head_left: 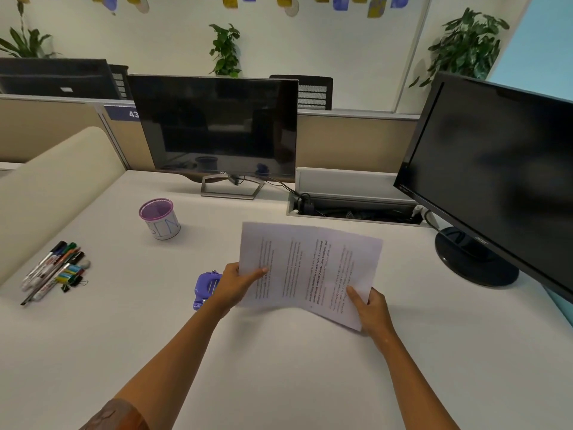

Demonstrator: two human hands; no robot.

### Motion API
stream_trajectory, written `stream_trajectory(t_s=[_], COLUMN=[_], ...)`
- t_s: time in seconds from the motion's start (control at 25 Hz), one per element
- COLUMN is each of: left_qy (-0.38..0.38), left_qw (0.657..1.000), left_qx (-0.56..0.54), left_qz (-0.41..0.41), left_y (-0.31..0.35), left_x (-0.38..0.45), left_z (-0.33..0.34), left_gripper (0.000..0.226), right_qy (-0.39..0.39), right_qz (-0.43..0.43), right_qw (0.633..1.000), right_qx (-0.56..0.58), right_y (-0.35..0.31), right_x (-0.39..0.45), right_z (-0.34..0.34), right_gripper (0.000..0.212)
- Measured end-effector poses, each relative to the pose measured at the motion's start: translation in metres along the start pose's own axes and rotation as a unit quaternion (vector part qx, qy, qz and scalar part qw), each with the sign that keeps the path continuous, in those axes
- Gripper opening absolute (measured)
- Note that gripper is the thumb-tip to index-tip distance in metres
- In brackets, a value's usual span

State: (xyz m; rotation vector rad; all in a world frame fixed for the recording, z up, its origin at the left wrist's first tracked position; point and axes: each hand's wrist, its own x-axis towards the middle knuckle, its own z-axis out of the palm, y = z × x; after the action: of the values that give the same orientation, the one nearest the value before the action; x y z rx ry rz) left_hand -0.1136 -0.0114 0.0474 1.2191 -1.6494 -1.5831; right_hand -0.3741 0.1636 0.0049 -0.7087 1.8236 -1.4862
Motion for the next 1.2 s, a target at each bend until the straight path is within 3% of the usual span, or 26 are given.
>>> stream_trajectory(t_s=[0.28, 0.48, 0.56, 0.68, 0.76, 0.88, 0.96, 1.2], left_qy=[-0.038, -0.051, -0.067, -0.104, -0.125, -0.166, -0.181, -0.183], left_qw=[0.999, 0.984, 0.991, 0.988, 0.956, 0.876, 0.848, 0.834], left_qx=[-0.009, -0.159, -0.097, 0.114, 0.263, 0.450, 0.494, 0.518], left_qz=[-0.012, -0.057, -0.061, -0.019, 0.026, 0.060, 0.057, 0.046], left_y=[0.010, 0.007, -0.006, -0.035, -0.047, -0.053, -0.055, -0.058], left_x=[0.005, 0.005, 0.001, -0.012, -0.012, -0.005, -0.002, 0.000], left_z=[-0.001, 0.026, 0.045, 0.070, 0.079, 0.085, 0.087, 0.089], left_gripper=[0.026, 0.055, 0.063, 0.077, 0.095, 0.122, 0.129, 0.133], right_qy=[-0.027, 0.072, 0.105, 0.157, 0.205, 0.302, 0.361, 0.435], right_qz=[0.115, 0.157, 0.164, 0.168, 0.175, 0.213, 0.232, 0.248], right_qw=[0.986, 0.951, 0.941, 0.926, 0.910, 0.875, 0.856, 0.836], right_qx=[0.116, 0.255, 0.277, 0.300, 0.316, 0.312, 0.288, 0.225], right_y=[0.012, 0.010, 0.006, 0.005, 0.007, 0.014, 0.018, 0.022], right_x=[-0.005, -0.012, -0.013, -0.015, -0.016, -0.017, -0.019, -0.024], right_z=[-0.006, -0.012, -0.012, -0.014, -0.016, -0.022, -0.028, -0.044], right_gripper=[0.027, 0.034, 0.036, 0.039, 0.040, 0.041, 0.042, 0.040])
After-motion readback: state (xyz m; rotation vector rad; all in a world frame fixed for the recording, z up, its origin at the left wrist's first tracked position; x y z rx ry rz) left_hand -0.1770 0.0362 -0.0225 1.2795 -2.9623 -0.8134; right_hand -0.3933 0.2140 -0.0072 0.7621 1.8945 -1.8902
